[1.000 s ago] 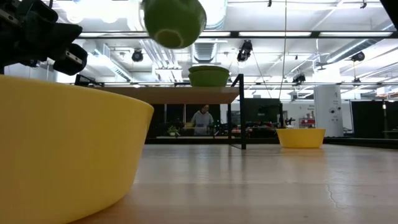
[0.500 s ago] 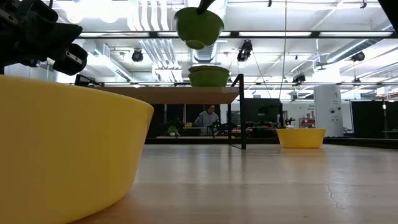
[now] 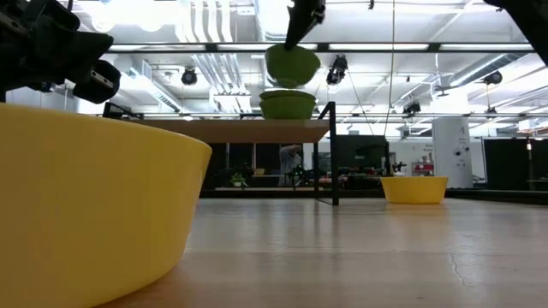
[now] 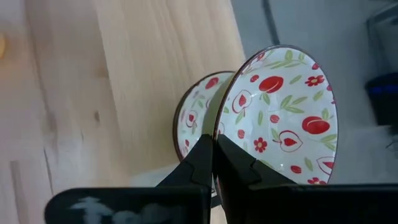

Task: Pick & Place Mini bowls
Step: Stack the bottom white patterned bowl on top of the white patterned bowl on the shelf, then put the top yellow bowl on the shelf

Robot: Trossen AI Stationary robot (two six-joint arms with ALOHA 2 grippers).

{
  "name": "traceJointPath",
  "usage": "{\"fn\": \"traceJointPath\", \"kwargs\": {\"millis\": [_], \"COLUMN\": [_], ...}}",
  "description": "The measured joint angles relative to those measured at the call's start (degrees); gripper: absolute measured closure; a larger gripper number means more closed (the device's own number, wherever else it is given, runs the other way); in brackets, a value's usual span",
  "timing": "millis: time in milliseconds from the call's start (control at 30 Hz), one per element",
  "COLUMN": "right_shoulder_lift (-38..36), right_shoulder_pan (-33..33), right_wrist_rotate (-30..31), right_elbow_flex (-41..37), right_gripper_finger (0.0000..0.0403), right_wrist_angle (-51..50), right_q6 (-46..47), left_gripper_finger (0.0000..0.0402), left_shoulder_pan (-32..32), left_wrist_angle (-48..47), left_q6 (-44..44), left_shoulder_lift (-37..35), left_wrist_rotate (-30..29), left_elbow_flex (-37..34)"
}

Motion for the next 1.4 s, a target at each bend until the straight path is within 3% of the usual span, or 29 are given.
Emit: {"fn": "traceJointPath", "kwargs": {"millis": [867, 1400], "right_shoulder_lift": [7.05, 5.35], "right_shoulder_pan": [-1.73, -1.31], "right_wrist_rotate": [0.05, 0.16], "right_elbow_flex": [-0.46, -0.44], "right_gripper_finger": [0.0387, 0.0239], "right_wrist_angle": [-0.58, -1.90], "right_q6": [-1.84, -0.24], "left_gripper_finger": [0.0402, 0.0402], "left_shoulder_pan": [0.01, 0.02], "left_wrist_angle": [0.00, 0.02], "left_q6": [0.00, 0.00], "left_shoulder_lift": [0.09, 0.09], "left_wrist_rotate": [-0.01, 0.01], "left_elbow_flex": [0.00, 0.00]}}
